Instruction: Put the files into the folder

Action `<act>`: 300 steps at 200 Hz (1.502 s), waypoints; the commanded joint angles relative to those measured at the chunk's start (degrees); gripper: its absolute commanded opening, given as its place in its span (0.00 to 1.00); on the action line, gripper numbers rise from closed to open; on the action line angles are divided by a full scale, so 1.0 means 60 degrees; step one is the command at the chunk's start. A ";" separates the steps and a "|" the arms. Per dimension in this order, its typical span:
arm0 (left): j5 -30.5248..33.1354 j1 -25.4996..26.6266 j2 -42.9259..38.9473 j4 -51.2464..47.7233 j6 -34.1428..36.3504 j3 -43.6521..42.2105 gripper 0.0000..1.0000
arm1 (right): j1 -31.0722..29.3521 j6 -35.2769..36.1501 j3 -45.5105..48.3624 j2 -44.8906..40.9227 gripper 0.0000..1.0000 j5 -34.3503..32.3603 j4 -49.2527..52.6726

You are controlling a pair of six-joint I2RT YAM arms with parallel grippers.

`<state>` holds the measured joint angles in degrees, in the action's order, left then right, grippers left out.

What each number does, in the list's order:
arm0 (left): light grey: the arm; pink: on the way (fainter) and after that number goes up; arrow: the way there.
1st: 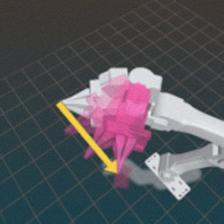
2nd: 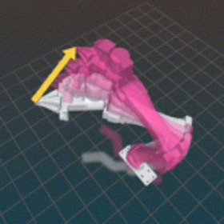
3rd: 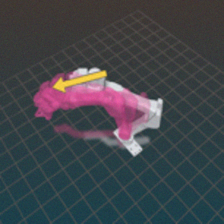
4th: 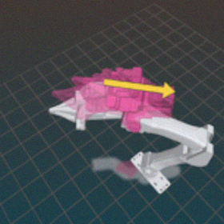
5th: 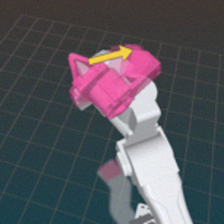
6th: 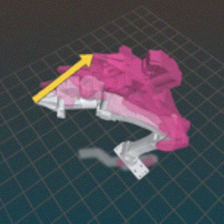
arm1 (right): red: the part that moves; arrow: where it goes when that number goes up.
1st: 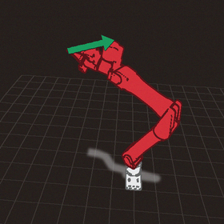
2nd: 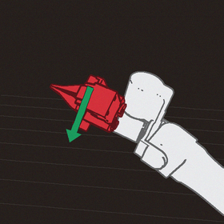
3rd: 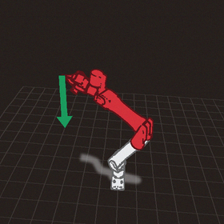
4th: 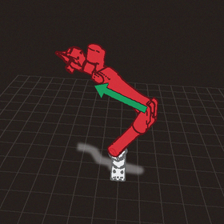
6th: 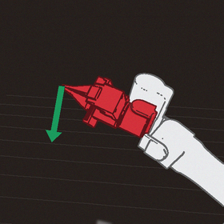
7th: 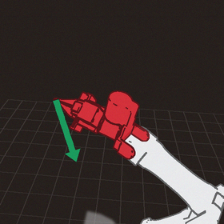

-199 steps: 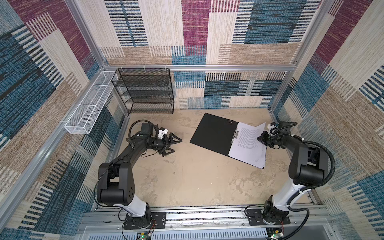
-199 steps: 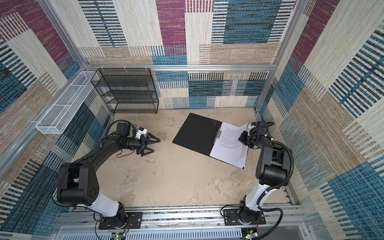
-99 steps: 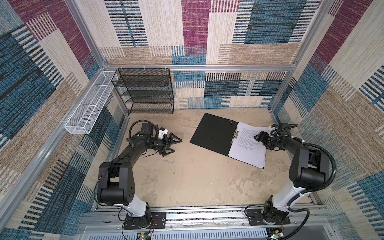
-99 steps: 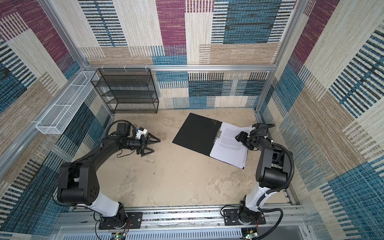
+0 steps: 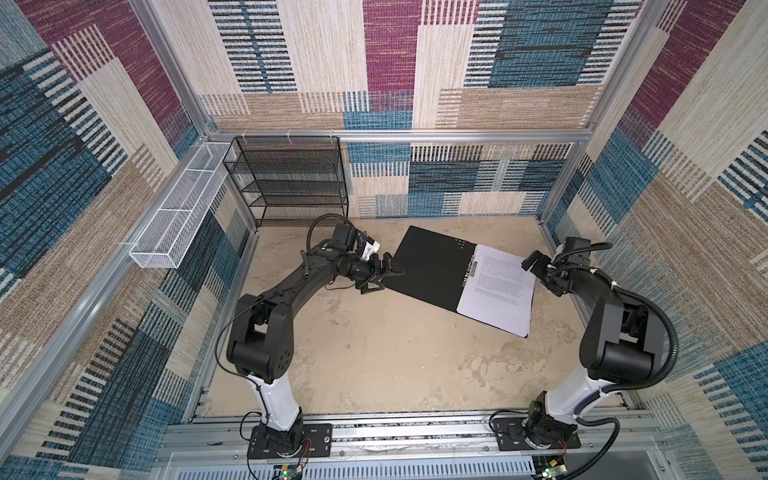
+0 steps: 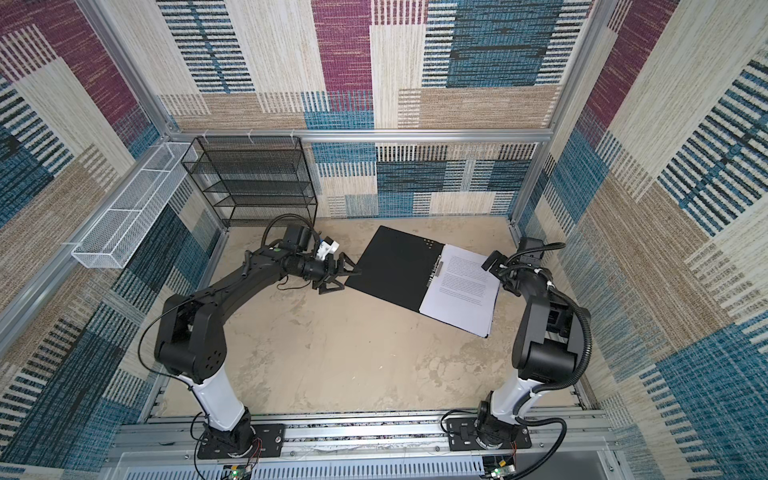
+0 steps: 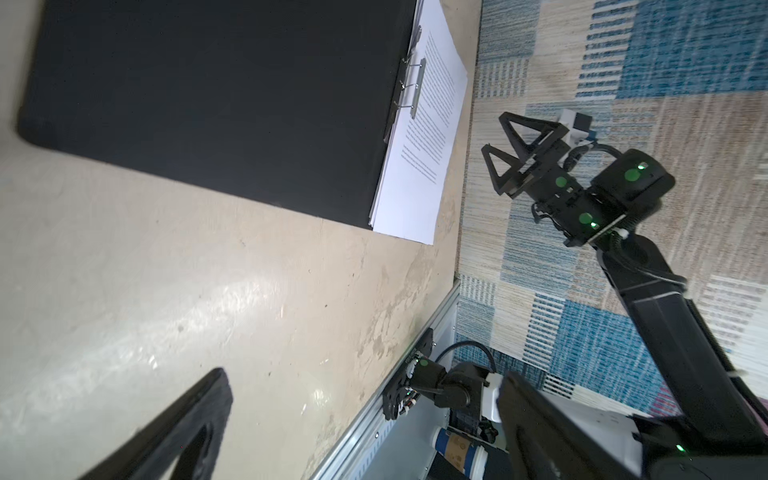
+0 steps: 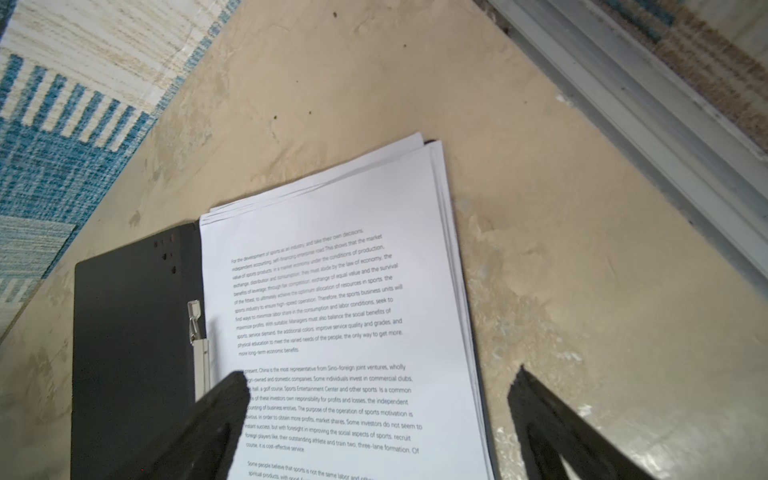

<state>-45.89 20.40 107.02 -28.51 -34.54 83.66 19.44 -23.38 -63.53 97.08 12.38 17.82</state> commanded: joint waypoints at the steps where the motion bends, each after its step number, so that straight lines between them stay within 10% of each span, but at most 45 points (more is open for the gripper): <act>1: 0.0752 0.0319 0.1080 0.0005 0.0076 0.1067 1.00 | -0.0010 -0.0261 -0.0086 0.0072 1.00 -0.0197 -0.0353; 141: 0.2035 0.0979 0.5439 -0.0902 0.1083 0.5641 1.00 | -0.0031 -0.0235 0.0537 -0.0717 1.00 0.0410 -0.0670; 230: 0.5125 0.0908 0.4199 -0.1655 -0.0291 0.2271 1.00 | -0.0440 -0.0213 0.0740 -0.0698 1.00 0.0615 -0.0913; 300: 0.4945 0.0698 0.1343 0.0237 -0.1760 -0.3683 1.00 | -0.1409 0.0253 0.0523 -0.0714 1.00 0.0526 -0.0767</act>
<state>-24.88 25.02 116.62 -8.67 -38.17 73.43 13.28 -23.51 -59.37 92.77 15.84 14.31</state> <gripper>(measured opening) 0.995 0.995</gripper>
